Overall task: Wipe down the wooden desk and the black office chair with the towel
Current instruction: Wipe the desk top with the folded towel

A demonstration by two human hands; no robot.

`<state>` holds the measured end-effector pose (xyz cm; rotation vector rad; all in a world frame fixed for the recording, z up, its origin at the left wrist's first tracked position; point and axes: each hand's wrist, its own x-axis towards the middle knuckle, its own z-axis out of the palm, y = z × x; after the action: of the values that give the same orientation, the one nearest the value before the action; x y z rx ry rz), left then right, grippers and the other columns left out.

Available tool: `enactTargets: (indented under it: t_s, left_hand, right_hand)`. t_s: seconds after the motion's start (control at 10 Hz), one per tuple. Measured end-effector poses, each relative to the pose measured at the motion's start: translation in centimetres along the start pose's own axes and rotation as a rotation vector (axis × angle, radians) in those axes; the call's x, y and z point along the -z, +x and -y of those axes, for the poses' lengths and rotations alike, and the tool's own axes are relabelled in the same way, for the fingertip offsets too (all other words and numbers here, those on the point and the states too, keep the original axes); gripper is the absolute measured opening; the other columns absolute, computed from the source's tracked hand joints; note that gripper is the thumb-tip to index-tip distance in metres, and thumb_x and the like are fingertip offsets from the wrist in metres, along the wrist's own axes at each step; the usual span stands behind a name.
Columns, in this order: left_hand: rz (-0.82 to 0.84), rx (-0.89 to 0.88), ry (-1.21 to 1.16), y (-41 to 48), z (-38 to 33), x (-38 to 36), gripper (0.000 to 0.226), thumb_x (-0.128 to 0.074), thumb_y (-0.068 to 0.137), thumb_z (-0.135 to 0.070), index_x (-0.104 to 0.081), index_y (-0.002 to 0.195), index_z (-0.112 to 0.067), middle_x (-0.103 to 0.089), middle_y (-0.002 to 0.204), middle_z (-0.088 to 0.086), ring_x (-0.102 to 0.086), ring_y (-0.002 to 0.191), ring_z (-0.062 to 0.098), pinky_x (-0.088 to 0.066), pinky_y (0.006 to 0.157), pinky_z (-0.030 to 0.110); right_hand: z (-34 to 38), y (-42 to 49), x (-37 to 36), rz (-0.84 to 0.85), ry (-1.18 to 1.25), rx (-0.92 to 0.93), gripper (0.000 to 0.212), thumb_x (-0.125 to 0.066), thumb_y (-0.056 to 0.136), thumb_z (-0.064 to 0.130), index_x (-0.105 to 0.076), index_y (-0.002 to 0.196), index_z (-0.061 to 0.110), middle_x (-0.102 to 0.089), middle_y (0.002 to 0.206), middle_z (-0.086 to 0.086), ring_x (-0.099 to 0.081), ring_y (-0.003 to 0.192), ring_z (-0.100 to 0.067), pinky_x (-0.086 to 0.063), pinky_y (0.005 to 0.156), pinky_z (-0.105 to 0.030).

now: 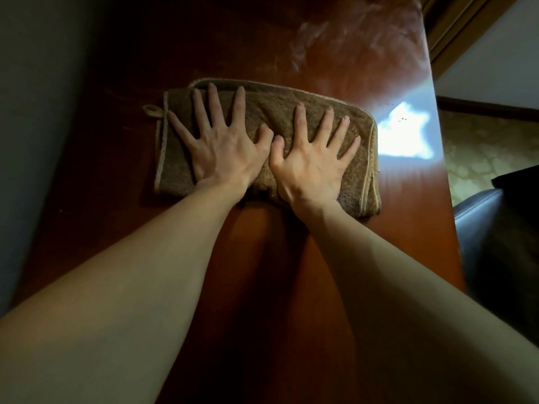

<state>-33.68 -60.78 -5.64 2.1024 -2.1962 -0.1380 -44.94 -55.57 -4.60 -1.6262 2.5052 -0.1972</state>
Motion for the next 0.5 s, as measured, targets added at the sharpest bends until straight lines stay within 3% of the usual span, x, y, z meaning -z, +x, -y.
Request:
enactTargets:
  t_s: [0.5]
  left_hand:
    - [-0.008, 0.015, 0.001, 6.0, -1.5, -0.1, 0.078, -0.020, 0.094, -0.069, -0.008, 0.163, -0.037, -0.002, 0.172, 0.011, 0.007, 0.158, 0.032, 0.007, 0.119, 0.070]
  right_hand:
    - [0.7, 6.4, 0.1, -0.002, 0.035, 0.023, 0.072, -0.024, 0.098, 0.060, -0.009, 0.163, 0.033, 0.002, 0.170, -0.016, 0.013, 0.155, -0.039, 0.009, 0.120, -0.065]
